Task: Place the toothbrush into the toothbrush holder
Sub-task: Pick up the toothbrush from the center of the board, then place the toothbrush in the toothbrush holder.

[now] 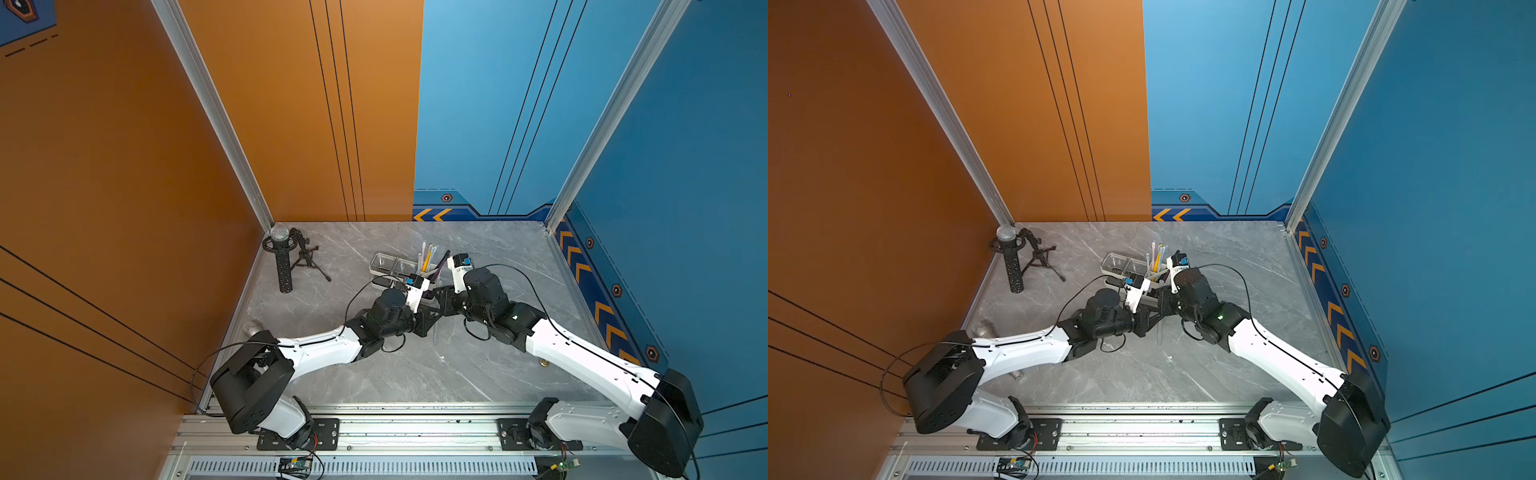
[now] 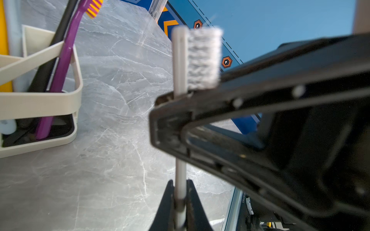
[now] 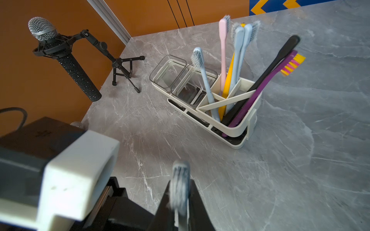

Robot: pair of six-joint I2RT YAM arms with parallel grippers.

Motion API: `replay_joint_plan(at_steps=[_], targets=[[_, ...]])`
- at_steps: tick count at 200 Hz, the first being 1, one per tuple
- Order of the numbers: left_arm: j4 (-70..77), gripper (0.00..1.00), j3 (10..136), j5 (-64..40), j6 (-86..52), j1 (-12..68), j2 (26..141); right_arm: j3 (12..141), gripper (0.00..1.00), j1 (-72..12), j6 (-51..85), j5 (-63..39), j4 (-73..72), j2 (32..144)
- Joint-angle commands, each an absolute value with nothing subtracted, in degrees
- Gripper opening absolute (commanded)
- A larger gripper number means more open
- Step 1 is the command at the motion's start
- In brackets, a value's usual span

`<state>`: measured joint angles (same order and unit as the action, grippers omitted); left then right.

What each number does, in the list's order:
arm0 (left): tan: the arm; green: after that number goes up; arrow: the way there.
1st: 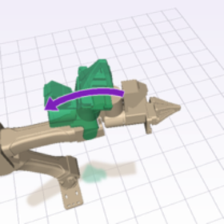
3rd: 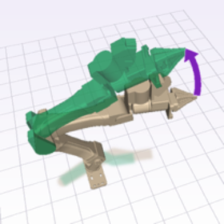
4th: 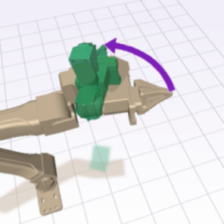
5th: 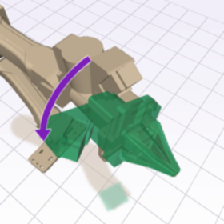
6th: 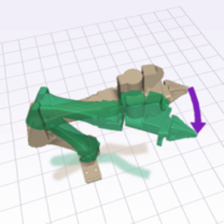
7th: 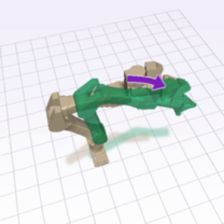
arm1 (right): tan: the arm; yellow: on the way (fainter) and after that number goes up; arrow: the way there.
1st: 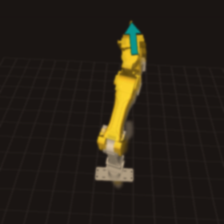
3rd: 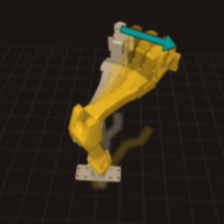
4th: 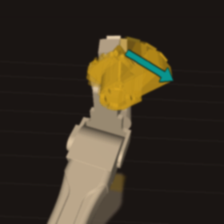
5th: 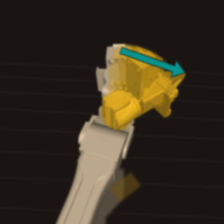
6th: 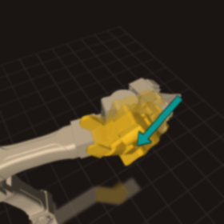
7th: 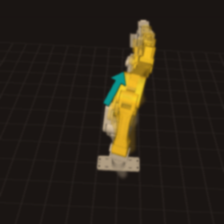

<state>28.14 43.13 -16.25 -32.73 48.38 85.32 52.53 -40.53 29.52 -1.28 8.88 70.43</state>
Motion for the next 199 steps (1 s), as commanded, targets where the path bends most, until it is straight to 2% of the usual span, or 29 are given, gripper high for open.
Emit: replay_joint_plan(at_steps=[1, 12, 26, 73, 80, 96, 104, 140, 157, 176, 199], targets=[[29.8, 0.00, 44.7, -19.0, -30.4, 49.4, 85.2, 52.1, 0.18, -40.6, 29.7, -1.8, 6.9, 70.1], [29.8, 0.00, 44.7, -19.0, -30.3, 49.3, 85.1, 52.3, 0.17, -40.6, 29.6, -1.9, 6.9, 70.5], [29.8, 0.00, 44.6, -19.2, -30.1, 49.4, 85.2, 52.6, 0.00, -38.9, 29.5, -2.3, 7.2, 70.8], [29.7, 0.00, 42.1, -18.5, -31.0, 47.2, 83.8, 51.6, 0.00, -37.6, 29.7, -2.6, 7.6, 70.5], [29.7, 0.08, 41.4, -17.9, -31.5, 46.5, 83.3, 51.3, 0.00, -37.7, 29.6, -2.2, 7.3, 70.2], [29.7, 0.36, 39.6, -17.1, -32.5, 44.7, 81.5, 50.5, 0.00, -37.7, 27.8, -0.8, 5.1, 69.6], [29.7, 0.41, 38.1, -16.4, -32.8, 43.9, 79.8, 50.1, 0.00, -37.8, 26.5, 0.5, 3.5, 69.4], [29.6, 0.42, 29.5, -11.6, -31.2, 41.8, 69.9, 51.9, 0.00, -38.3, 19.6, 11.0, -2.9, 69.6], [29.6, 0.43, 26.2, -10.6, -31.2, 40.9, 66.2, 51.4, 0.00, -39.0, 14.3, 13.6, -10.3, 69.5], [29.6, 0.43, 24.1, -9.6, -31.6, 40.5, 64.1, 49.3, 0.00, -39.8, 8.2, 15.8, -22.1, 71.1], [29.6, 0.43, 23.6, -9.9, -31.9, 40.2, 63.8, 49.7, 0.00, -39.8, 7.1, 14.0, -30.2, 75.6]])
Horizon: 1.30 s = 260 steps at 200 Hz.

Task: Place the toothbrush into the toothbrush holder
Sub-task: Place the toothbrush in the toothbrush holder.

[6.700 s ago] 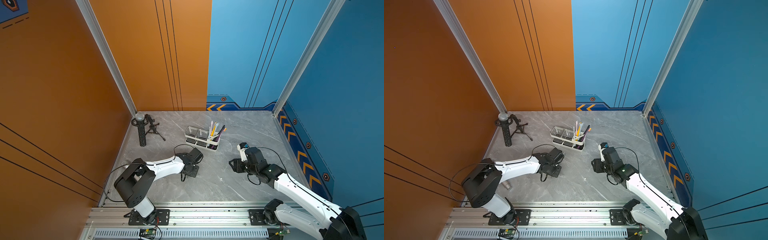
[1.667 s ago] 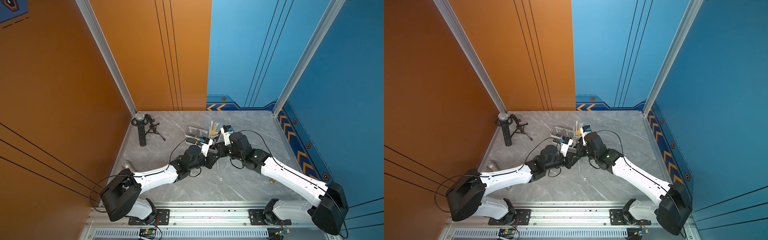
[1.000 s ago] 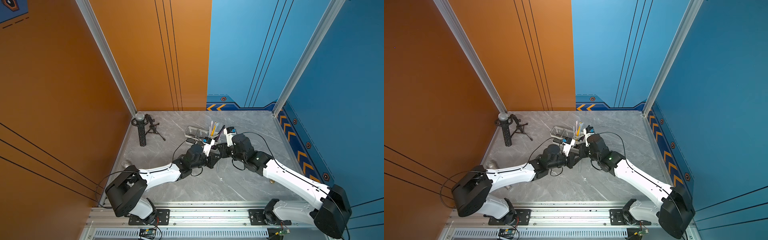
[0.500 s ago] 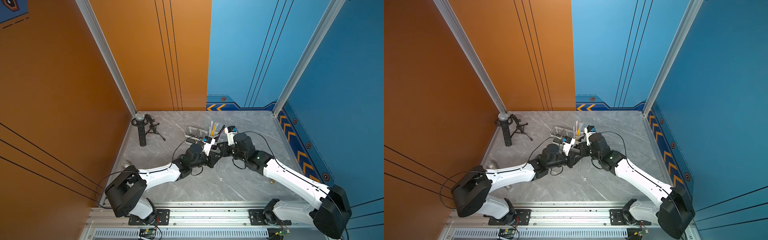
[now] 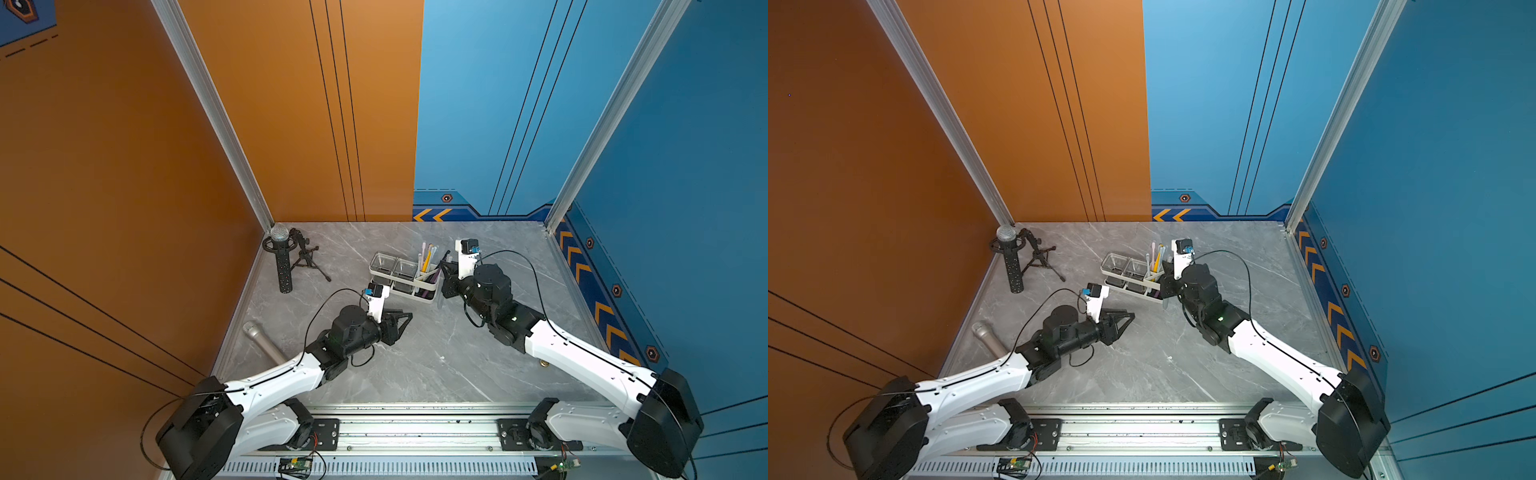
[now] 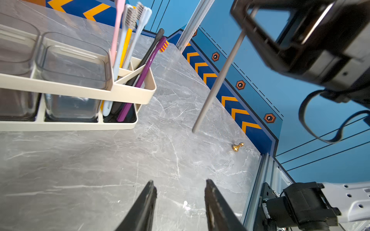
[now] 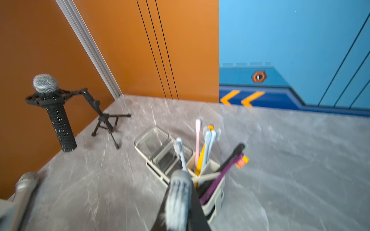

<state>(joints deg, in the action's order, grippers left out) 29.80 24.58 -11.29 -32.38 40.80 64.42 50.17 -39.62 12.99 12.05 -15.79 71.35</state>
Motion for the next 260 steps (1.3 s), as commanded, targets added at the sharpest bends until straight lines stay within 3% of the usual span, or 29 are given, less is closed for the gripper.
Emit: replay_joint_plan(at_steps=[1, 83, 260], targets=[[29.6, 0.43, 23.6, -9.9, -32.0, 40.2, 63.9, 49.8, 0.00, -39.8, 7.1, 13.8, -30.4, 75.8], [29.6, 0.41, 23.9, -13.4, -30.7, 39.2, 63.0, 56.1, 0.00, -38.0, 3.3, 9.3, -42.1, 90.4], [29.6, 0.40, 22.2, -15.4, -30.1, 36.2, 62.7, 54.1, 0.00, -35.8, 4.8, 12.6, -42.3, 93.3]])
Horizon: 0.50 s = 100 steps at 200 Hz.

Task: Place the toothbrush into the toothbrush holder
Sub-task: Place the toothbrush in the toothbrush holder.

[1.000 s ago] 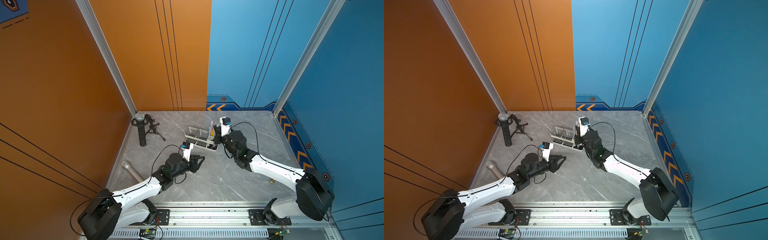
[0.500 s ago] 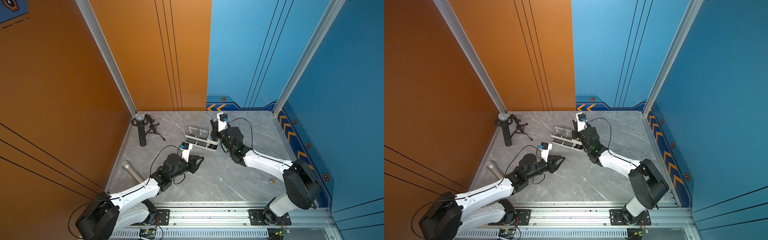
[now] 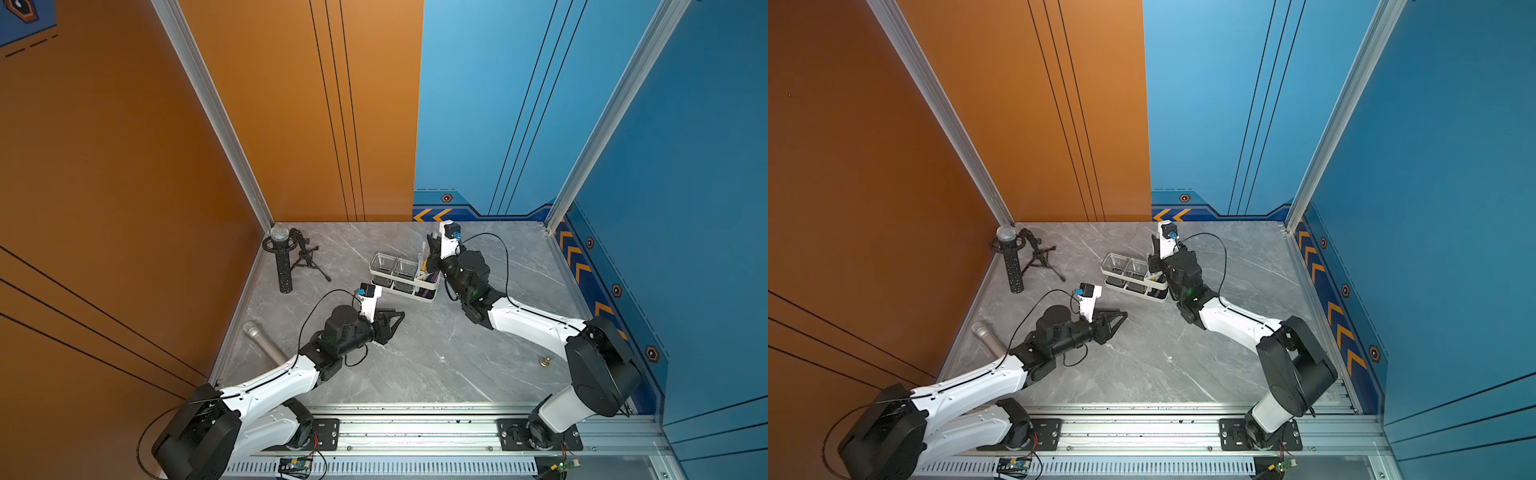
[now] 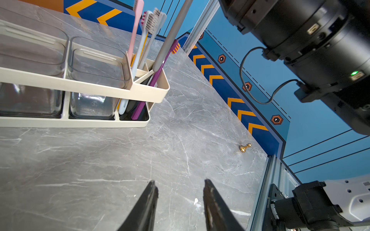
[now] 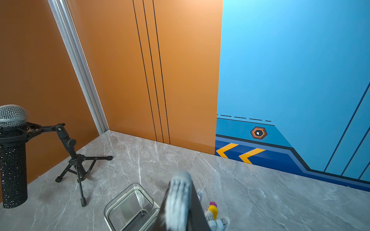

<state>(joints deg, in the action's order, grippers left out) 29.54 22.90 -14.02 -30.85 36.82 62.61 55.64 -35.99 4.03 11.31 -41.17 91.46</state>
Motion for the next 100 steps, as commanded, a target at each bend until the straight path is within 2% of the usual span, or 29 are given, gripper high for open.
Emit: replay_joint_plan(at_steps=[1, 100], targets=[[29.6, 0.41, 22.2, -15.3, -30.1, 36.2, 62.7, 54.1, 0.00, -35.8, 4.8, 12.6, -42.4, 93.4], [29.6, 0.41, 22.0, -15.3, -29.9, 36.2, 62.6, 52.5, 0.00, -36.2, 4.4, 15.2, -44.9, 99.5]])
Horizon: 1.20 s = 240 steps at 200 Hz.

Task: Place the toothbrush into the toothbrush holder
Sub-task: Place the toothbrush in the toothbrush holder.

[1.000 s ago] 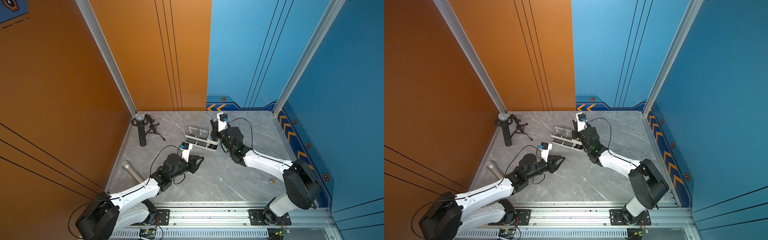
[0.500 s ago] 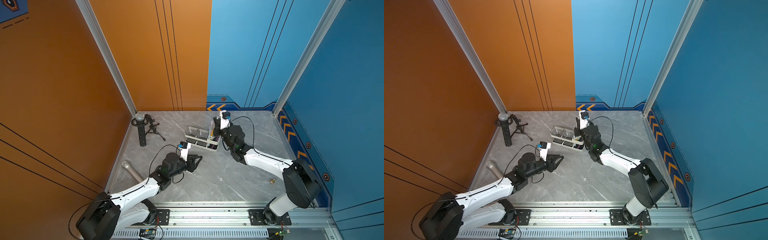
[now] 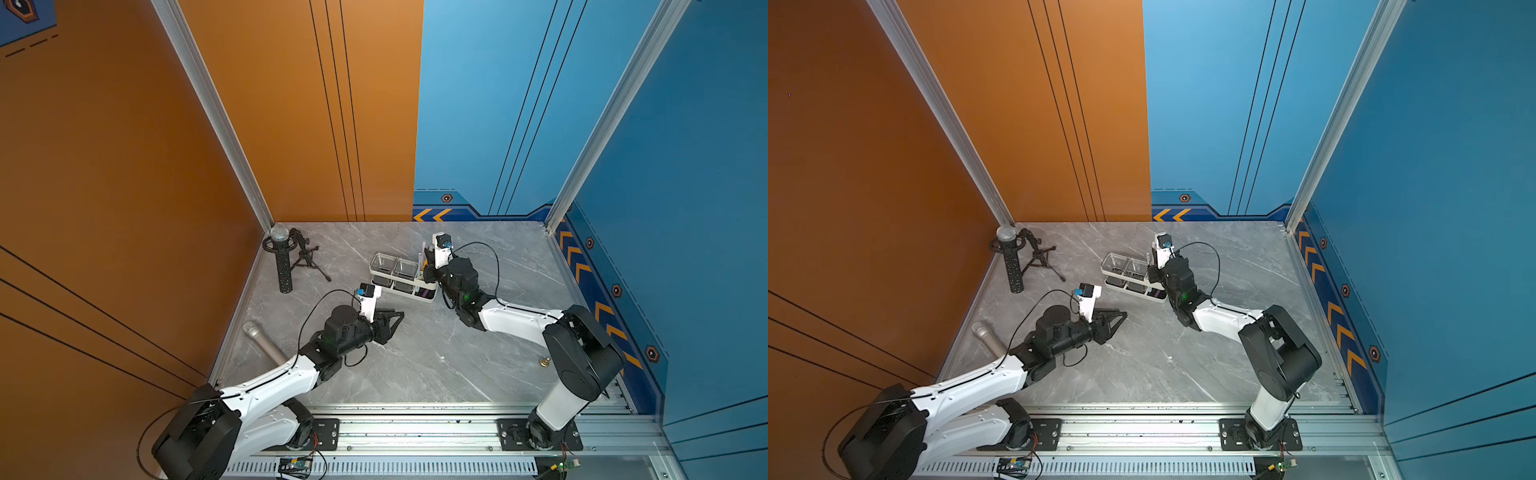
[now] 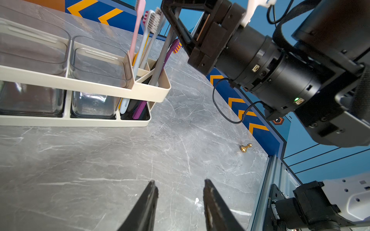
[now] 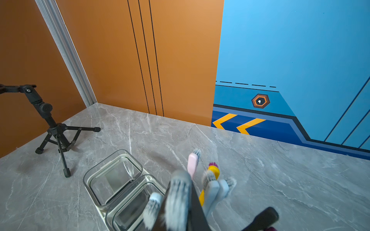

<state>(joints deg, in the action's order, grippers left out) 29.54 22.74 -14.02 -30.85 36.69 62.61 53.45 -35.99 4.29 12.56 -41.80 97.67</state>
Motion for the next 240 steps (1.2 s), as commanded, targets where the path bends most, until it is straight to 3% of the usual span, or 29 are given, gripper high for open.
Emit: replay_joint_plan(at_steps=[1, 132, 164, 172, 186, 193, 240], targets=[[29.6, 0.41, 22.1, -15.2, -29.9, 36.1, 62.6, 52.5, 0.00, -36.2, 4.3, 15.3, -44.9, 99.6], [29.6, 0.41, 21.8, -16.2, -29.9, 35.9, 61.3, 52.2, 0.00, -39.8, -2.8, 23.1, -49.2, 106.4], [29.6, 0.45, 21.8, -16.5, -30.1, 35.8, 61.0, 51.7, 0.00, -39.8, -3.1, 24.6, -50.6, 107.1], [29.6, 0.48, 21.8, -16.5, -30.1, 35.9, 60.9, 51.3, 0.11, -39.8, -3.1, 25.0, -51.4, 106.9], [29.6, 0.49, 21.7, -16.7, -29.8, 35.8, 60.9, 50.8, 0.41, -41.5, -3.9, 25.7, -52.7, 106.4], [29.6, 0.49, 21.6, -16.5, -29.6, 35.8, 60.8, 50.9, 0.50, -41.8, -5.2, 26.1, -52.4, 106.1], [29.6, 0.54, 21.1, -16.4, -28.1, 35.6, 60.0, 53.9, 0.64, -43.5, -15.9, 30.4, -47.9, 101.9]])
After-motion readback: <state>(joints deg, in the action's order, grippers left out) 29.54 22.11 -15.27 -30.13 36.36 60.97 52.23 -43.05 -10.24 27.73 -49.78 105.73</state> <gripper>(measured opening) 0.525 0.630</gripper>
